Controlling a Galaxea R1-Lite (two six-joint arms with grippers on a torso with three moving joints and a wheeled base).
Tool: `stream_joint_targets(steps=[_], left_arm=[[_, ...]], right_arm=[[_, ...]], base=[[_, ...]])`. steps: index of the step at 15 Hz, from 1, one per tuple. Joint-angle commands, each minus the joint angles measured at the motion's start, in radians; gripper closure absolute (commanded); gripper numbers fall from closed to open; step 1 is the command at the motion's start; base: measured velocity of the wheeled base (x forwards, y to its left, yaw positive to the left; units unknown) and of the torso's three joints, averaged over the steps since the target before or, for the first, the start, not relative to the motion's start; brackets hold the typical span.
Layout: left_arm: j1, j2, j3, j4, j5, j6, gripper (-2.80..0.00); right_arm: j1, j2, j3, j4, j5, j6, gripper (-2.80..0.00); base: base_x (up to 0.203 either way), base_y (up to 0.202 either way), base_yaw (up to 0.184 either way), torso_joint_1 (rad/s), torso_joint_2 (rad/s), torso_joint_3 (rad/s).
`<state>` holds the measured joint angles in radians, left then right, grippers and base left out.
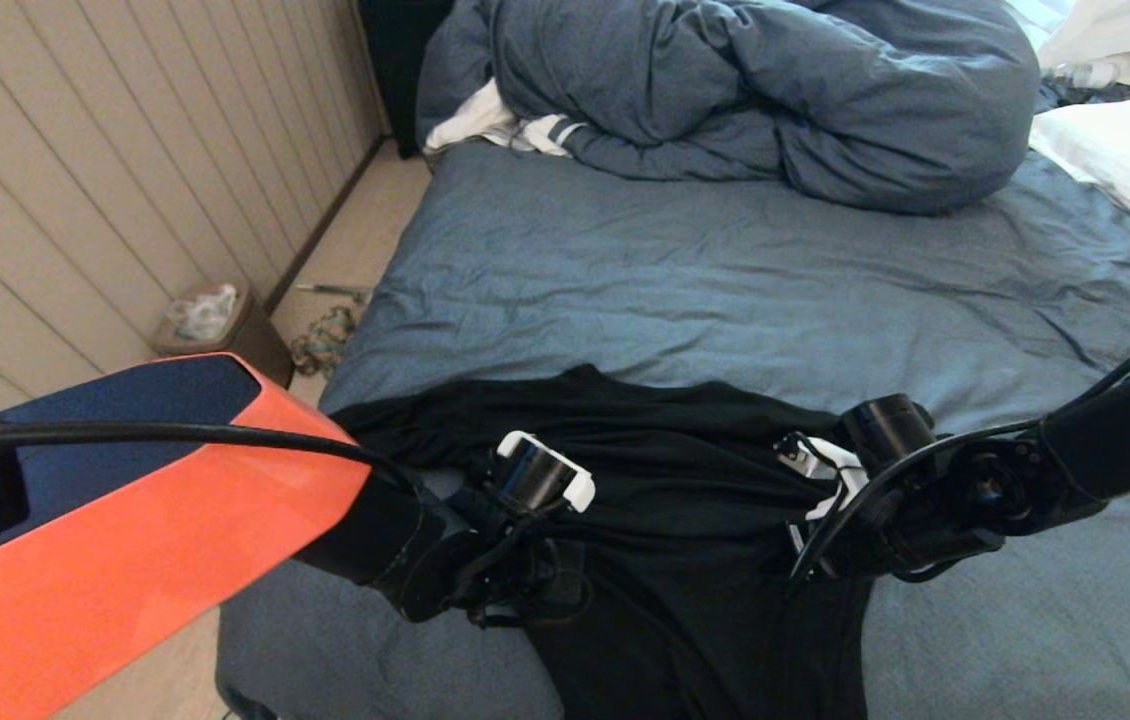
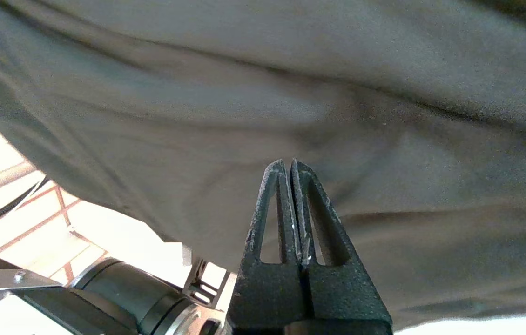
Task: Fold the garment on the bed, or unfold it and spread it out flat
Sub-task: Unford the black T-shirt
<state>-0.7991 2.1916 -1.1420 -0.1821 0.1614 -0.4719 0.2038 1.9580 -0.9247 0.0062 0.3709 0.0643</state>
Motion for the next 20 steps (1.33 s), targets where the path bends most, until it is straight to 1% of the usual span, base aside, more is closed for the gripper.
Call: stream_joint_targets(steps=[1, 4, 6, 8, 10, 17, 20], left_arm=[[0.031, 0.046, 0.019, -0.004, 0.008, -0.004, 0.0], [0.071, 0.029, 0.077, -0.025, 0.008, 0.005, 0.0], [0.083, 0.013, 0.122, -0.061, 0.007, 0.014, 0.0], [0.117, -0.016, 0.139, -0.083, 0.006, 0.025, 0.0], [0.133, -0.037, 0.164, -0.083, 0.006, 0.032, 0.0], [0.139, -0.146, 0.328, -0.101, 0.004, 0.059, 0.0], [0.143, -0.199, 0.412, -0.108, 0.004, 0.075, 0.0]], right_arm=[[-0.002, 0.036, 0.003, -0.019, 0.002, -0.001, 0.0], [-0.006, 0.084, 0.029, -0.107, -0.007, -0.003, 0.0], [-0.017, 0.117, 0.033, -0.119, -0.028, -0.004, 0.0], [-0.057, 0.129, 0.033, -0.12, -0.043, -0.012, 0.0], [-0.11, 0.138, 0.025, -0.12, -0.044, -0.026, 0.0], [-0.254, 0.107, 0.05, -0.118, -0.041, -0.107, 0.0], [-0.286, 0.089, 0.073, -0.118, -0.041, -0.127, 0.0]], base=[[0.0, 0.0, 0.0, 0.0, 0.0, 0.0], [0.0, 0.0, 0.0, 0.0, 0.0, 0.0], [0.0, 0.0, 0.0, 0.0, 0.0, 0.0], [0.0, 0.0, 0.0, 0.0, 0.0, 0.0], [0.0, 0.0, 0.0, 0.0, 0.0, 0.0], [0.0, 0.0, 0.0, 0.0, 0.0, 0.0], [0.0, 0.0, 0.0, 0.0, 0.0, 0.0]])
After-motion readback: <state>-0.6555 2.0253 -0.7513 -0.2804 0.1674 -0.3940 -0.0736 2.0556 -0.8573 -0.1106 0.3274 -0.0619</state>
